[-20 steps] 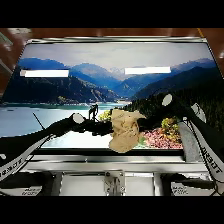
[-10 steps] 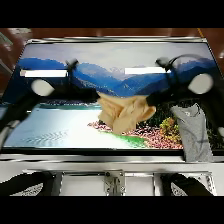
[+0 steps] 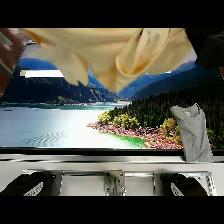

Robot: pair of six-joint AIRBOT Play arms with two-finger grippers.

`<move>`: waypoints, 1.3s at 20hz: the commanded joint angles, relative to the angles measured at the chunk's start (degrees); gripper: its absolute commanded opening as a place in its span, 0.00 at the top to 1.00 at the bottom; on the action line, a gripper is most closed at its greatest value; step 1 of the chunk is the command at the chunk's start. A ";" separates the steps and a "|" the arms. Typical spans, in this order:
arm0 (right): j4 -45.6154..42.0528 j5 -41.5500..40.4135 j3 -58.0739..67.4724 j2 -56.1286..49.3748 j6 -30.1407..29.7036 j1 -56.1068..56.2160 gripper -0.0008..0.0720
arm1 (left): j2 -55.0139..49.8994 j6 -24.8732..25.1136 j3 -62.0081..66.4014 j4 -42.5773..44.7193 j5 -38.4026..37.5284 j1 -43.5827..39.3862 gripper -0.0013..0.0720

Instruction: Fold the shirts.

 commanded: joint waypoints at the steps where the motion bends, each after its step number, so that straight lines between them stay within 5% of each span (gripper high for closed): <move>1: -4.07 13.00 1.09 -1.53 1.22 -0.04 0.90 | 2.05 -2.91 1.62 14.05 -13.00 0.20 0.93; 6: -1.14 23.12 -4.35 -11.80 1.86 -0.04 0.90 | 1.99 -3.10 -14.16 13.75 -14.99 0.13 0.93; 10: -0.04 10.95 -9.75 -23.43 4.96 -0.04 0.90 | 1.86 -5.09 -35.78 9.92 -7.63 0.15 0.93; 14: 11.37 -1.16 -9.73 -37.11 7.23 0.02 0.90 | -1.73 -5.09 -52.57 -1.05 4.61 0.15 0.93; 20: 20.33 -5.99 -9.73 -49.22 7.19 0.37 0.89 | -15.67 -5.07 -56.19 -8.37 12.59 0.46 0.93; 21: 20.13 -6.19 -9.73 -49.24 7.08 0.09 0.81 | -17.31 -5.07 -55.63 -9.73 13.18 0.70 0.93; 23: 20.31 -5.44 -9.18 -48.30 5.22 -1.53 0.18 | -19.19 -4.96 -53.48 -10.73 13.66 1.79 0.93; 26: 14.78 7.34 -6.78 -44.22 1.03 -7.28 0.17 | -19.17 -4.39 -48.09 -10.71 10.93 6.80 0.93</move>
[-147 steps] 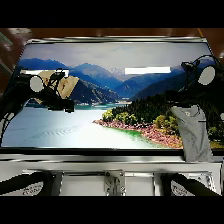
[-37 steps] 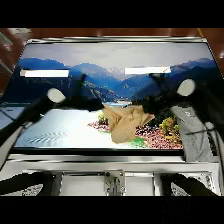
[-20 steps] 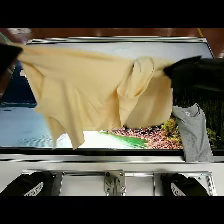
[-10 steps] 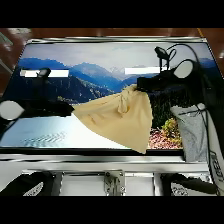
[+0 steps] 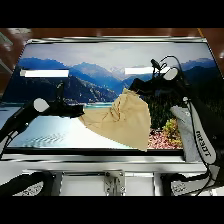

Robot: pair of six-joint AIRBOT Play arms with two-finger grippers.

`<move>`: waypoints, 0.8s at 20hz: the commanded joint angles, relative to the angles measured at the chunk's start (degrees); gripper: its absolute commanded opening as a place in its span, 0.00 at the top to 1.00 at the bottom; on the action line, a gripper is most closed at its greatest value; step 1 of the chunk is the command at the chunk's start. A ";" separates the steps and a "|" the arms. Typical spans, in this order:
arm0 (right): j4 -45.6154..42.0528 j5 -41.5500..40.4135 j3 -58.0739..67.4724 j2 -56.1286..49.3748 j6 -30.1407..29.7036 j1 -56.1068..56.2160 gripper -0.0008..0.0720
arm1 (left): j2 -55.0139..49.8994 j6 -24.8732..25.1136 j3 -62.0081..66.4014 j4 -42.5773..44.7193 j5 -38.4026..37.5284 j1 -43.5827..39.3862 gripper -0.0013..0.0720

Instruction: Fold the shirts.

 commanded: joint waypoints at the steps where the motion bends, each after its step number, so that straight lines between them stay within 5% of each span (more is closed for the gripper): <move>1: -8.94 16.41 1.62 3.61 -3.21 -6.54 0.17 | -1.49 0.57 5.66 -1.60 -2.89 5.35 0.93; 3: -19.02 31.28 -0.07 5.60 -2.91 -11.63 0.17 | -1.49 1.05 9.44 -1.62 -6.88 8.63 0.93; 5: -19.71 36.92 -9.09 8.41 -2.80 -16.72 0.17 | -1.49 3.87 11.69 -1.62 -10.51 9.73 0.93; 10: -3.89 19.93 -36.89 13.31 -5.18 -17.29 0.10 | -1.51 5.11 11.91 -1.62 -12.48 7.74 0.93; 16: 2.32 6.51 -42.18 10.32 -6.56 -8.02 0.10 | -1.51 5.14 11.91 -1.57 -12.39 6.99 0.93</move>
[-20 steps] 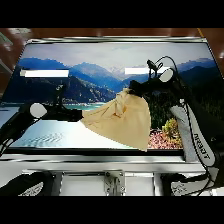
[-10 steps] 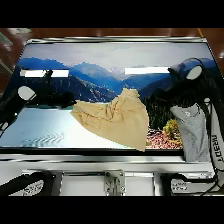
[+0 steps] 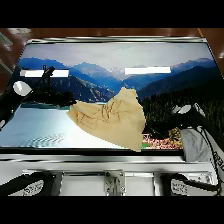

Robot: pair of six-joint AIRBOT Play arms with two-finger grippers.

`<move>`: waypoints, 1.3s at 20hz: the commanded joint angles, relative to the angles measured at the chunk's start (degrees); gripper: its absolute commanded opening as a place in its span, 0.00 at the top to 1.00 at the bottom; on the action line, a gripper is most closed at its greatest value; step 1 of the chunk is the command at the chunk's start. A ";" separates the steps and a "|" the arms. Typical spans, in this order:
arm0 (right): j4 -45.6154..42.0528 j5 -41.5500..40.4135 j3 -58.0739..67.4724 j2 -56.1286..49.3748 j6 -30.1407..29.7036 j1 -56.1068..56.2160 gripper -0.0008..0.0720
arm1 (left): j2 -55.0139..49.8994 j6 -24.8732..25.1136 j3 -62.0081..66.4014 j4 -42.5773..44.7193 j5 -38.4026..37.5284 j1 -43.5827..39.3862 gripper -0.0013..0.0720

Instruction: Fold the shirts.

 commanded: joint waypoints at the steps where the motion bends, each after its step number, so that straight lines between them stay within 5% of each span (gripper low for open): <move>1: 3.82 -8.48 -2.80 -2.10 -0.02 4.57 0.10 | -0.02 0.24 0.13 0.02 -0.33 -0.22 0.93; 3: 5.18 -12.20 -2.78 -2.93 0.13 5.57 0.10 | -0.02 0.79 0.13 0.02 -0.37 -0.22 0.93; 4: 6.12 -13.62 -2.69 -2.91 0.15 5.55 0.18 | -0.02 1.70 0.13 0.02 -0.37 -0.20 0.93; 6: 6.99 -15.10 -1.97 -2.93 0.52 5.51 0.50 | -0.02 2.38 0.13 0.13 -0.39 0.07 0.93; 7: 6.80 -15.15 -0.98 -2.91 0.50 5.51 0.80 | -0.02 2.38 0.13 0.15 -0.52 0.39 0.93; 8: 6.75 -15.17 0.46 -2.91 0.28 5.49 0.90 | -0.02 2.40 0.13 0.17 -0.87 0.83 0.93; 12: 1.27 -15.72 15.32 -2.86 -0.85 5.49 0.91 | -0.24 5.64 0.07 2.95 -8.57 3.43 0.93; 17: -10.64 -25.27 37.27 -2.93 8.20 5.49 0.91 | -2.99 5.64 -6.88 1.64 -22.40 1.55 0.93; 20: -15.63 -25.14 42.82 -3.98 11.74 4.87 0.91 | -3.02 6.47 -17.27 -8.04 -17.75 -5.31 0.93; 26: -15.47 -14.78 42.93 -8.17 12.26 2.05 0.90 | -3.02 6.51 -24.00 -26.32 3.89 -20.24 0.93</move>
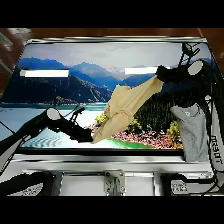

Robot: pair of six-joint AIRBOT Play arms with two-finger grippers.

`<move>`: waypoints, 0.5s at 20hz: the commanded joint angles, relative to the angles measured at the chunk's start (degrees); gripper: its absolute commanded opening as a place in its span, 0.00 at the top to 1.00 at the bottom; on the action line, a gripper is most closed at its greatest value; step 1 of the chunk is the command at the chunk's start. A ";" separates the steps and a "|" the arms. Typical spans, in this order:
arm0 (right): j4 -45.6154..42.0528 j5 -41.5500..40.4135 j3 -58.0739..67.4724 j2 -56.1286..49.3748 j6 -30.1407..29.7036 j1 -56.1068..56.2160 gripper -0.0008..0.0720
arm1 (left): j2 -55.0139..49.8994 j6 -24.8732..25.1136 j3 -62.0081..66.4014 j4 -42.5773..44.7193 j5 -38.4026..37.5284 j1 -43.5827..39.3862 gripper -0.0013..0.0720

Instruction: Fold the shirts.

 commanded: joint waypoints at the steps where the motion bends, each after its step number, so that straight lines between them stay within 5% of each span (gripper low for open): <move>1: -1.16 5.49 1.05 -1.70 0.92 -0.96 0.90 | -0.04 0.90 -2.03 -11.50 11.65 -5.99 0.93; 4: -1.25 6.91 1.05 -1.70 0.94 -1.07 0.90 | -0.02 1.44 -1.22 -12.66 12.81 -4.48 0.88; 6: -1.25 8.76 1.05 -1.70 0.87 -1.07 0.90 | 0.07 1.44 -1.22 -12.44 11.65 -0.63 0.21; 7: -1.29 10.10 1.05 -1.70 0.57 -1.07 0.90 | 0.17 1.46 -1.03 -12.37 10.56 2.43 0.14; 10: -1.36 13.40 1.05 -1.70 -1.73 -1.07 0.90 | 0.28 1.86 2.45 -11.80 6.99 13.49 0.14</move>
